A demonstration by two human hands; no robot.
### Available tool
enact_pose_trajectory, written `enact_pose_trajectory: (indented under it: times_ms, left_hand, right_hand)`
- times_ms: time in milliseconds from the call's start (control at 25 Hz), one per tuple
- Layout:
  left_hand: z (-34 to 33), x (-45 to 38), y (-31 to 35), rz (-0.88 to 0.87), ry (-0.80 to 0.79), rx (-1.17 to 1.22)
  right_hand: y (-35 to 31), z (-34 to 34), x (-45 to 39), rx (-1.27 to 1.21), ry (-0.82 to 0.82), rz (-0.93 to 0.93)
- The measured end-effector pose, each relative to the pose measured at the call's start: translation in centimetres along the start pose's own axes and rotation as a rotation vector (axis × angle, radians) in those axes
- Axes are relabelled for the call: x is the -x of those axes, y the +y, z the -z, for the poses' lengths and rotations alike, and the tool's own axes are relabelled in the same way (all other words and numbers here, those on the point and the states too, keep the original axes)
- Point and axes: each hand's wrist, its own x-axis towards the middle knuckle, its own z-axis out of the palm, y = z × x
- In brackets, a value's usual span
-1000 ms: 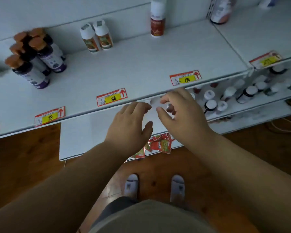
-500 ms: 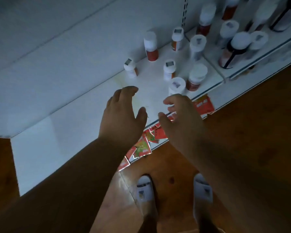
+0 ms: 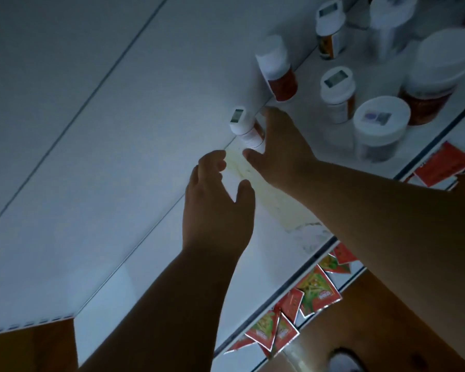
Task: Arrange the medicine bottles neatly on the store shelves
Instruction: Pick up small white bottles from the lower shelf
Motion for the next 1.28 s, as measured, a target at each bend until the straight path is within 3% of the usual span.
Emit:
enact_pose_trajectory:
  times_ms: [200,320,480,720,800,1040,1280]
  left_hand:
    - [0.0,-0.5,-1.5,-0.026,-0.022,0.030]
    - [0.2,0.5,-0.4,0.040,-0.059,0.067]
    - [1.9,4.4,3.6,0.062,-0.128,0.168]
    - [12.6,12.2,14.7,0.159,-0.167,0.367]
    - [17.7,14.4,18.8,0.160,-0.147,0.424]
    - [27.8,18.8,25.3,0.054,-0.066,0.555]
    - [33.5,18.3,23.2,0.102,0.012,0.614]
  right_hand:
    - [1.3,-1.0,-4.2,-0.012,0.000,0.057]
    - [0.8,1.0,-0.5,-0.111,-0.051,-0.014]
    - [-2.1,8.1,6.8,-0.496,-0.118,-0.314]
    - [-13.7,20.9,15.9,-0.648,-0.073,-0.506]
    - [-18.2,25.9,18.4,-0.680,-0.132,-0.565]
    - [-27.8,35.7,22.0,-0.675,-0.376,-0.476]
    - [-36.2,34.3,19.4,-0.542,-0.424,-0.356]
